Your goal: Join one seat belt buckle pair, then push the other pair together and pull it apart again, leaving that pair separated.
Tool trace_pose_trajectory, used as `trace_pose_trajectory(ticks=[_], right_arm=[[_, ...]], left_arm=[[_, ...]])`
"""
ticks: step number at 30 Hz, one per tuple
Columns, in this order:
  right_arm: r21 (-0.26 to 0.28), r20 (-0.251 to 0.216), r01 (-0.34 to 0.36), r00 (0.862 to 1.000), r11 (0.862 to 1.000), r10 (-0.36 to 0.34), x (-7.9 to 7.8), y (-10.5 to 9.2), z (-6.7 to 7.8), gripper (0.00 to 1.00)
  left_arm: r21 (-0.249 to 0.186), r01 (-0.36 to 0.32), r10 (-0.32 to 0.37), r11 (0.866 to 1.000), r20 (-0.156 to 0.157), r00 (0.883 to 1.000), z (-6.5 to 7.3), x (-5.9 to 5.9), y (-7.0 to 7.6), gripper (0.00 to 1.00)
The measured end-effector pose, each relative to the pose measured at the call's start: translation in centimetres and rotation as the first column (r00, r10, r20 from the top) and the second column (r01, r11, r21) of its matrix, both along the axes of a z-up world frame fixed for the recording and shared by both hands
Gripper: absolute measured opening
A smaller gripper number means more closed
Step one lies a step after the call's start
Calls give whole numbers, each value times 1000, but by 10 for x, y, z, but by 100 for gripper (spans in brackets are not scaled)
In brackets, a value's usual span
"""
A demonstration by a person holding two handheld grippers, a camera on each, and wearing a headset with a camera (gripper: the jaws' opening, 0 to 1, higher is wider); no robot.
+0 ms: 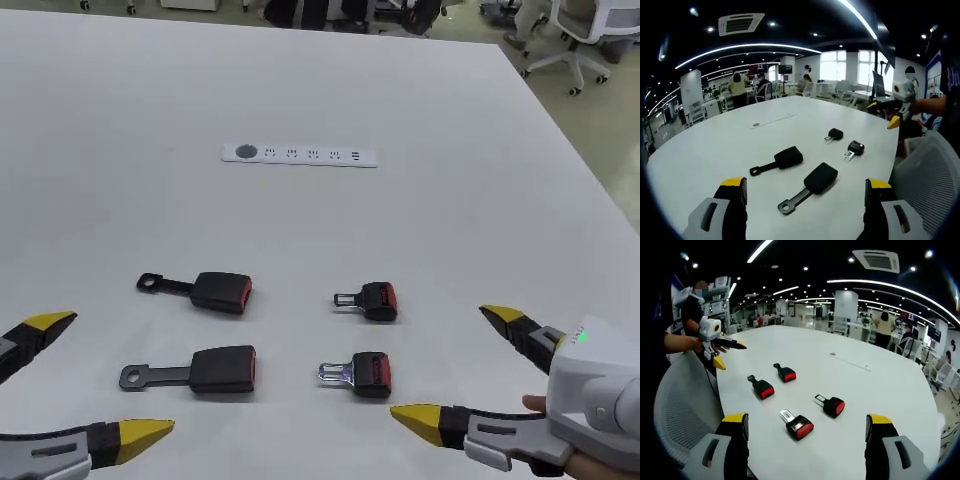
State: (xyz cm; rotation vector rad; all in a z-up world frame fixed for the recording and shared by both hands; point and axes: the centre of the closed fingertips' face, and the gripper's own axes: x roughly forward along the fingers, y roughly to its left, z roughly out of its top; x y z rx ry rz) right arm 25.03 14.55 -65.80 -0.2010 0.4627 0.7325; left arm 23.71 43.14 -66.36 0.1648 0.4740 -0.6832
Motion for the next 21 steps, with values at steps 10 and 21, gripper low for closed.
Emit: trace_pose_trajectory(ticks=[10,21], right_arm=[[-5,1,-4,1000,1000,4,-1,1,1,99],[-15,2,-8,1000,1000,8,1,0,1,99]], left_arm=[[3,3,-3,1000,0,1000,-1,0,1,100],[4,4,-4,1000,-1,1000,1,0,0,100]])
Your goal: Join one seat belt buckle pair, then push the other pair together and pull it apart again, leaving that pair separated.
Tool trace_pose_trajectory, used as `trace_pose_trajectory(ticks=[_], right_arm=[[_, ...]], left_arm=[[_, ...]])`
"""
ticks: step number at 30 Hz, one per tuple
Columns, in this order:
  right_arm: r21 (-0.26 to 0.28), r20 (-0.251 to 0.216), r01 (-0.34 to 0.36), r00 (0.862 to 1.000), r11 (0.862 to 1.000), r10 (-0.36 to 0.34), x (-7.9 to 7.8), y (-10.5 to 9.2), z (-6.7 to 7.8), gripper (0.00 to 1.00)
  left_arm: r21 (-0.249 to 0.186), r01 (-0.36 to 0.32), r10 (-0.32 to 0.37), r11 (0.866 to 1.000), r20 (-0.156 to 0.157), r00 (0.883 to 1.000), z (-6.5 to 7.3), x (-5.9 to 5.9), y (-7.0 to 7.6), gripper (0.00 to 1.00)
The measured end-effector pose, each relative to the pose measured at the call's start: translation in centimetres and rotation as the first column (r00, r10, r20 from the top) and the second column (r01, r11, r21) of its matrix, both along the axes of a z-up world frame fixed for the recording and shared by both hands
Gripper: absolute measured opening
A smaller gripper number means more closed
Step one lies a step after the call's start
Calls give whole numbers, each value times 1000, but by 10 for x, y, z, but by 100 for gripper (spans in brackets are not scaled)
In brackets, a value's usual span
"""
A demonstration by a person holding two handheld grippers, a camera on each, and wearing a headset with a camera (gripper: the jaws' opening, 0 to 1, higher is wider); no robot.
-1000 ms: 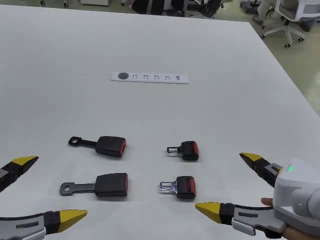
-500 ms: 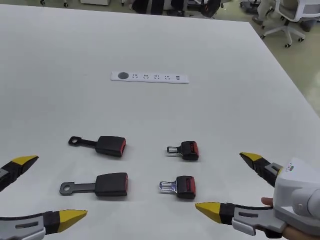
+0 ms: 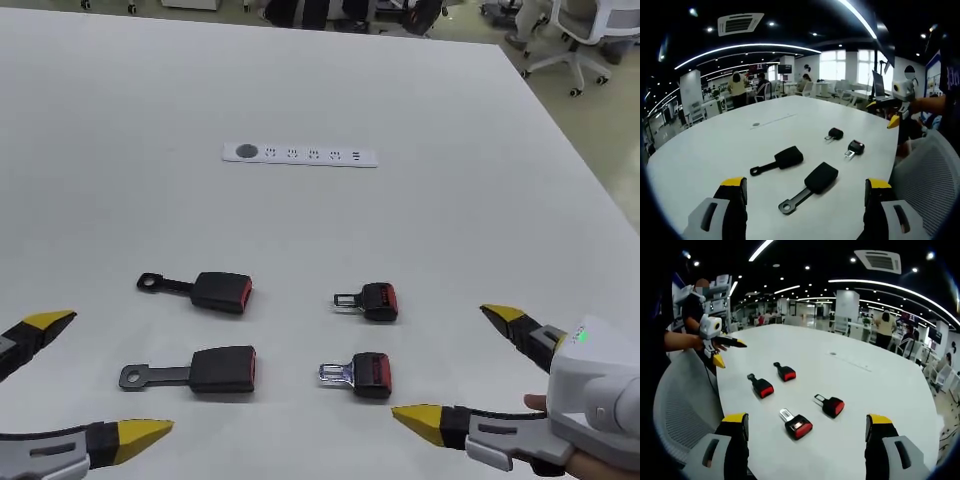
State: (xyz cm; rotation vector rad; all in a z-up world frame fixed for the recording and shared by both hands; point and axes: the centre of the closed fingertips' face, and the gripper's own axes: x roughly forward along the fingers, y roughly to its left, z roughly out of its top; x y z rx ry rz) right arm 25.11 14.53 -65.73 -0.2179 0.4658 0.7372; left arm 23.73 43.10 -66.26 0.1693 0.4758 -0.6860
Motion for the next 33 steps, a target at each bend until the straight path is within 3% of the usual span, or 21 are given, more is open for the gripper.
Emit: trace_pose_trajectory(ticks=[6,8,11,19,22,33], right_arm=[[-7,-5,-6,1000,1000,6,0,-1,-1,99],[-15,-8,-17,1000,1000,17,0,-2,-3,99],[-24,21,-52,998,998,53,1,-1,1,99],[-76,3,-139,990,987,140,2,1,-4,95],[-100,-9,-180,984,979,180,3,3,-8,92],[-195,-66,-339,941,920,333,1,9,-29,73]], left_arm=[[3,5,-5,1000,-4,1000,-1,0,0,99],[3,18,-18,1000,-20,1000,-2,-2,0,97],[13,34,-33,999,-25,999,-3,-3,-1,95],[53,103,-101,993,-45,994,-10,-1,-7,88],[67,130,-127,989,-55,990,-12,0,-9,86],[112,260,-249,959,-104,963,-26,7,-17,70]])
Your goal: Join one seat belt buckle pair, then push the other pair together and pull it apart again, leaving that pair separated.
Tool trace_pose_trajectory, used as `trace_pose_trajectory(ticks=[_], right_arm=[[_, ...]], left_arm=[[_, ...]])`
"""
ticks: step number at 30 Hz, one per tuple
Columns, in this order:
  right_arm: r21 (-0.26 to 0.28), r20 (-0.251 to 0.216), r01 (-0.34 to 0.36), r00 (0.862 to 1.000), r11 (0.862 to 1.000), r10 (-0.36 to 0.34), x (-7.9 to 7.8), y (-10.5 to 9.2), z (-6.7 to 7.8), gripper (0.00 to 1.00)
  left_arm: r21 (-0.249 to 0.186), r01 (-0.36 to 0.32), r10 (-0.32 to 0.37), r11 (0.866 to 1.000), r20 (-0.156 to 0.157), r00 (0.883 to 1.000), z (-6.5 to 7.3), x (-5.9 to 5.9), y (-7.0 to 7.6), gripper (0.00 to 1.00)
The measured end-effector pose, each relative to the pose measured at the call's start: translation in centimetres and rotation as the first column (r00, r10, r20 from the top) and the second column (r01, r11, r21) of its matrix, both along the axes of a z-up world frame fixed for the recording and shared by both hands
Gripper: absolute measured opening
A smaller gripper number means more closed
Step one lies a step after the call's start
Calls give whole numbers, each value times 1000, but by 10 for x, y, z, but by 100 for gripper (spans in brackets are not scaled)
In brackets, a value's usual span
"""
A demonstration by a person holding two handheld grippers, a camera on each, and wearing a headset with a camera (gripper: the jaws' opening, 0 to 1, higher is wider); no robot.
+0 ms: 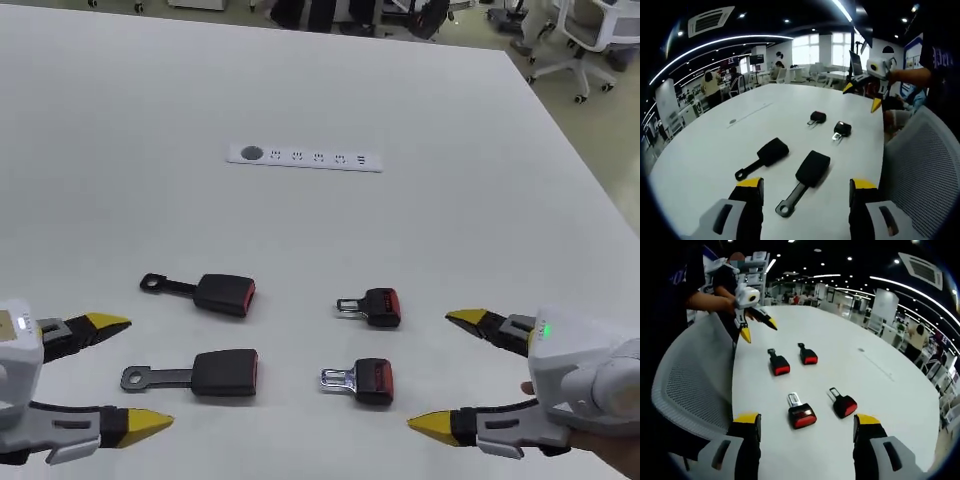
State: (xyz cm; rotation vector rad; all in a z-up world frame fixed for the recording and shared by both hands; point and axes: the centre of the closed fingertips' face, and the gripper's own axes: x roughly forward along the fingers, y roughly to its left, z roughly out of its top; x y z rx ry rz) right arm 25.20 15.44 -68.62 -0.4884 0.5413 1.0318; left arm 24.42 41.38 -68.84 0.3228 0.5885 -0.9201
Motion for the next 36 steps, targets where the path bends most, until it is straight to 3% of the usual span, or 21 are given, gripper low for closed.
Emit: trace_pose_trajectory(ticks=[12,26,36], right_arm=[[-93,-27,-136,991,986,134,-3,10,-23,59],[-148,-60,-214,976,966,207,2,15,-46,47],[-178,-83,-254,966,951,243,6,19,-60,42]], left_arm=[[66,107,-105,992,-41,994,-19,8,-17,59],[134,200,-191,971,-79,978,-40,17,-28,46],[197,294,-274,935,-119,954,-58,23,-37,42]])
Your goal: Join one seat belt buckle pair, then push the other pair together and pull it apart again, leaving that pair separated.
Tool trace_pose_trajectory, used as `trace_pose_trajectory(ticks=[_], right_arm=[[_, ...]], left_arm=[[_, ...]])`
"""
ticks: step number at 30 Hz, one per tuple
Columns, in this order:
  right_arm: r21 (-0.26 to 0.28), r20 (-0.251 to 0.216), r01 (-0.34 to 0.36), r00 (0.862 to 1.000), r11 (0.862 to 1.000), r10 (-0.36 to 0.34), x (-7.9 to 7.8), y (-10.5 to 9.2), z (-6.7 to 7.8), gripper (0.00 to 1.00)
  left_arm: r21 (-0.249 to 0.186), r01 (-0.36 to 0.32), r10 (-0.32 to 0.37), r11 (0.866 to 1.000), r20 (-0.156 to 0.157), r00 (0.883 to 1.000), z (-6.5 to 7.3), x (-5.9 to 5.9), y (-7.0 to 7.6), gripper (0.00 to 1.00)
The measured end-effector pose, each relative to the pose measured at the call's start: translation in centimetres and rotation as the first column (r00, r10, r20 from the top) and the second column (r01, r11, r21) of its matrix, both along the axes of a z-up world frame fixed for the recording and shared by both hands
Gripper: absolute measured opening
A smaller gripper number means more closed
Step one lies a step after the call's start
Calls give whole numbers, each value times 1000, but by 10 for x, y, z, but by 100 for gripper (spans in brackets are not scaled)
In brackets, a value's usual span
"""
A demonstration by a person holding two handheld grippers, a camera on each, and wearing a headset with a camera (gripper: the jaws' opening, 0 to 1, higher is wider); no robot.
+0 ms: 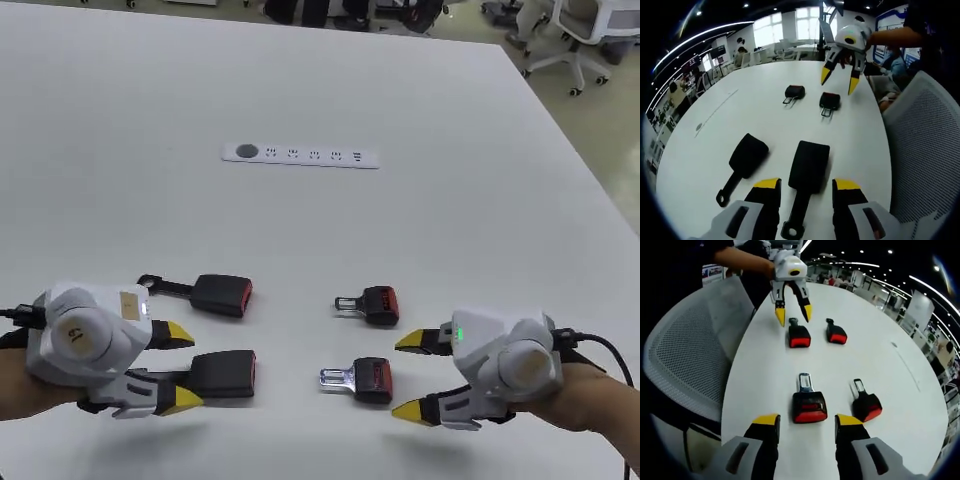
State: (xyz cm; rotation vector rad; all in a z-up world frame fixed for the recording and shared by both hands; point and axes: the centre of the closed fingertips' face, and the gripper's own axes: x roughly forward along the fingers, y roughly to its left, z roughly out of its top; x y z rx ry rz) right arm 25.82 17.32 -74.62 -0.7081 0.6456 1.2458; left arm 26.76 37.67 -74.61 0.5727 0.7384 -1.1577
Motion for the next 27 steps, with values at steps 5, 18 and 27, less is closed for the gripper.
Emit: trace_pose_trajectory(ticks=[5,18,27], right_arm=[[-11,-13,-19,1000,1000,18,1,3,-6,39],[-37,-39,-55,998,998,54,8,5,-19,32],[-43,-50,-71,996,997,68,10,6,-24,31]], left_arm=[[44,47,-46,998,-23,999,-9,0,-4,41],[82,122,-117,989,-63,991,-22,2,-10,35],[96,163,-157,982,-72,985,-26,1,-9,33]])
